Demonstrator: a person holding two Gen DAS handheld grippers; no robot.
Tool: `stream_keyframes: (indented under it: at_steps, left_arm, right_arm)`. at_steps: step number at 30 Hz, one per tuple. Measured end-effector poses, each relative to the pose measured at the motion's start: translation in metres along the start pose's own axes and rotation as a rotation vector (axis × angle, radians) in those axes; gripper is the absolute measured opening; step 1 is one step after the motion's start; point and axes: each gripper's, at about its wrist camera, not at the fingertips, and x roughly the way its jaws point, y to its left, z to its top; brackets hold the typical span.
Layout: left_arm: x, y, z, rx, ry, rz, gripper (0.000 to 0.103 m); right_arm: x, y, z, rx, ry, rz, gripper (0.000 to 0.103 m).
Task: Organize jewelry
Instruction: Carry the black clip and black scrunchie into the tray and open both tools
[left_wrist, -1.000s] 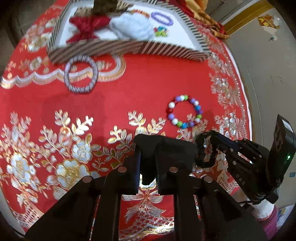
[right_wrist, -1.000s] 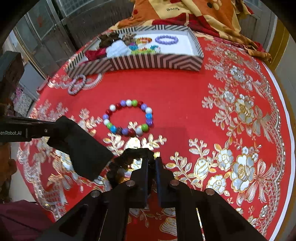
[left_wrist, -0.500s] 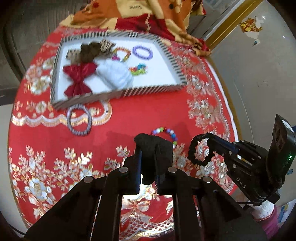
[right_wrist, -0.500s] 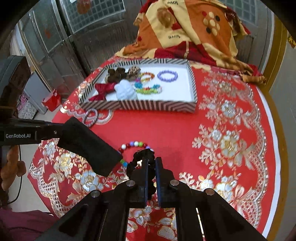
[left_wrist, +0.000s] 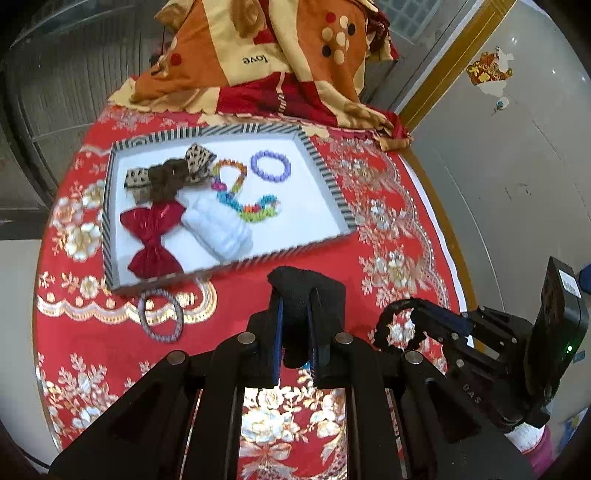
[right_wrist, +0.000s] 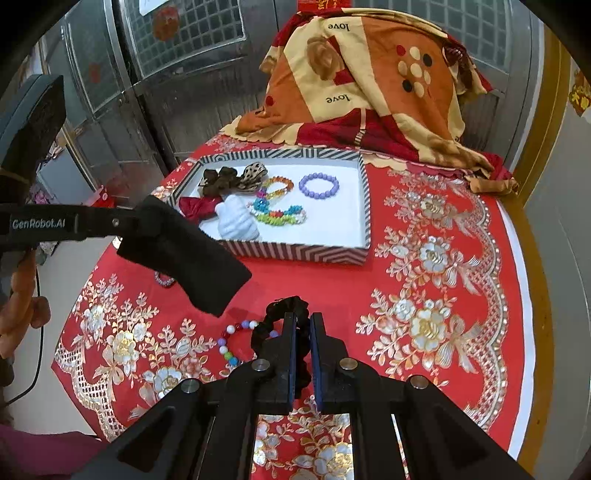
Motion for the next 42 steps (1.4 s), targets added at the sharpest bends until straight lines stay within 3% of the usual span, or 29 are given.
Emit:
stream_keyframes:
  at_steps: [19,28,37,42]
  left_arm:
    - [0.013,0.010,0.036,-0.026,-0.016,0.028,0.010]
    - [0.022,0.033,0.076,-0.109,-0.043,0.043,0.010]
    - [0.043,0.049,0.122,-0.198,-0.068,0.050,0.010]
    - [0.078,0.056,0.149,-0.262,-0.070,0.055,0.010]
  right_arm:
    - [0.012,-0.013,0.042,-0.020,-0.015,-0.003,0.006]
    - [0.028,-0.023,0.082,-0.031,-0.034,0.021,0.006]
    - [0.077,-0.030,0.115,-0.032,0.004,0.067,0.007]
    - [0.111,-0.035,0.126,-0.011,0.033,0.107,0.006]
